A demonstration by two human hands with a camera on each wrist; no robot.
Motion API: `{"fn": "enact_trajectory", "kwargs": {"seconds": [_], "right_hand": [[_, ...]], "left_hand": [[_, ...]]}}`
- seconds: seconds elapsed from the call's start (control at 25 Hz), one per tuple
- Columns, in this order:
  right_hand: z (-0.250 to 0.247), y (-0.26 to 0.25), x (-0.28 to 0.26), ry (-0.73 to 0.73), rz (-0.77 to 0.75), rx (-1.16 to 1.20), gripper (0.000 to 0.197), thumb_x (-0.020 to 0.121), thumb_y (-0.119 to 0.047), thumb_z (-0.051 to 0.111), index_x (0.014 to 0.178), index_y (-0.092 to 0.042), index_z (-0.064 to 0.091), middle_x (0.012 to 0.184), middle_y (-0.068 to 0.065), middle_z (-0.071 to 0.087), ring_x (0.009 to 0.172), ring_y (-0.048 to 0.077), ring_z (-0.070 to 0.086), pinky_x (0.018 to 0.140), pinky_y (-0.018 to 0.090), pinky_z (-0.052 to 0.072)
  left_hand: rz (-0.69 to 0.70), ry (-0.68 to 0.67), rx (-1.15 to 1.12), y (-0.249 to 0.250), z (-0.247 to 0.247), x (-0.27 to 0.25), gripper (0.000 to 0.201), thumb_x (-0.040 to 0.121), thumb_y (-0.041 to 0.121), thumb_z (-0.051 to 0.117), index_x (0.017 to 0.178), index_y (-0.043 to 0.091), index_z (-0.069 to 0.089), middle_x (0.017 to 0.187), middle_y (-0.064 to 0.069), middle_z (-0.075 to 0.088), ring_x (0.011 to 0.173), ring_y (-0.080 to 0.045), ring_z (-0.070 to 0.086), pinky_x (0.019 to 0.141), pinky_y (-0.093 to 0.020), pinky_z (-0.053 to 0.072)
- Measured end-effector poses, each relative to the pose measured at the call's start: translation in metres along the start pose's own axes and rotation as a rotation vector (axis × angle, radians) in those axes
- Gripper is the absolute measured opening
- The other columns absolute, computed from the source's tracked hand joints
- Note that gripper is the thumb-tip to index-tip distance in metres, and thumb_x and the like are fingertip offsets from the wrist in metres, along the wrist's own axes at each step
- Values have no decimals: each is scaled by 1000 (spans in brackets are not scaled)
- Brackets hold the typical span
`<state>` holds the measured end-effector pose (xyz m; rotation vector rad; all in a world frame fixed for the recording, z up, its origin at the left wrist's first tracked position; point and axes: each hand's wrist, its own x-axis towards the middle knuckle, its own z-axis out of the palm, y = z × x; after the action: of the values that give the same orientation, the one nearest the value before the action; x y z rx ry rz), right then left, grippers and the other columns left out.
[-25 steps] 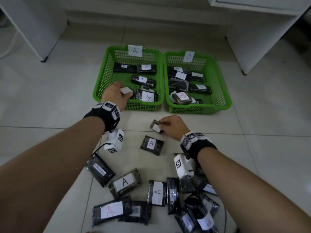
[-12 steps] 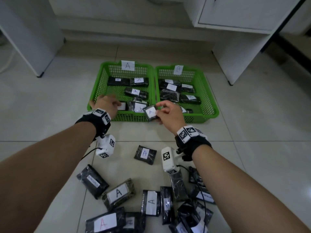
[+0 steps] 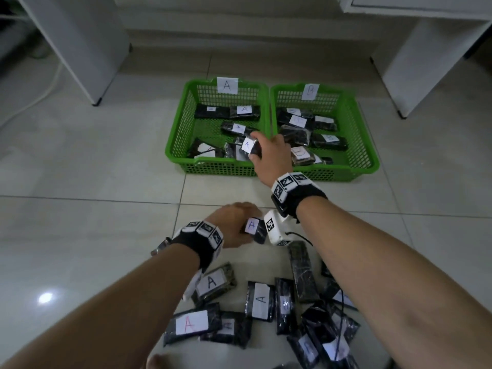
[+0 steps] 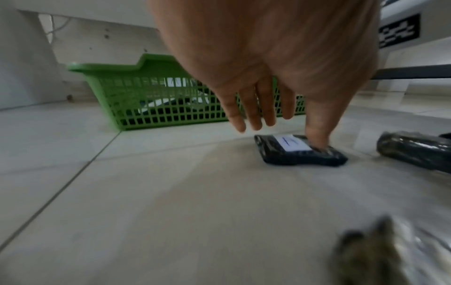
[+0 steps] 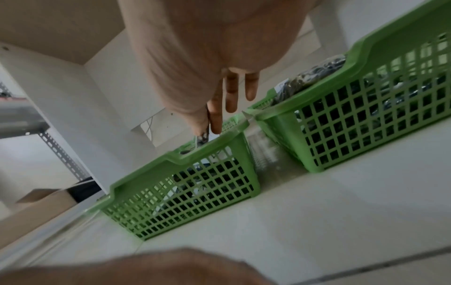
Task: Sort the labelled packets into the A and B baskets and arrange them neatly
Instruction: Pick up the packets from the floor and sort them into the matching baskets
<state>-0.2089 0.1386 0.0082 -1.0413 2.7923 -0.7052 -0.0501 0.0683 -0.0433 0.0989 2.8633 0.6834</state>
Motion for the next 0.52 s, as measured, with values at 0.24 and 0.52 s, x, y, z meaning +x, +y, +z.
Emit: {"fn": "enact_trajectory", "kwargs": {"seconds": [0.24,0.52], "right_hand": [[3,24,-13,104,-103,-110,37,92,-15,59,128,-15,62,141,8,47,133,31,36,112,47,31],[8,42,-47,177,-173,67,24,90,-8,57,113,-13,61,116,3,54,106,19,52,93,36,49]], "left_hand": [[27,136,53,-6,-2,-8,52,74,35,76,120,14,63,114,-6,64,103,-28,59,87,-38,50],[-291,732,113,-46,-78,-3,32,81,41,71,105,24,59,114,2,63,108,-22,55,99,-42,39]]}}
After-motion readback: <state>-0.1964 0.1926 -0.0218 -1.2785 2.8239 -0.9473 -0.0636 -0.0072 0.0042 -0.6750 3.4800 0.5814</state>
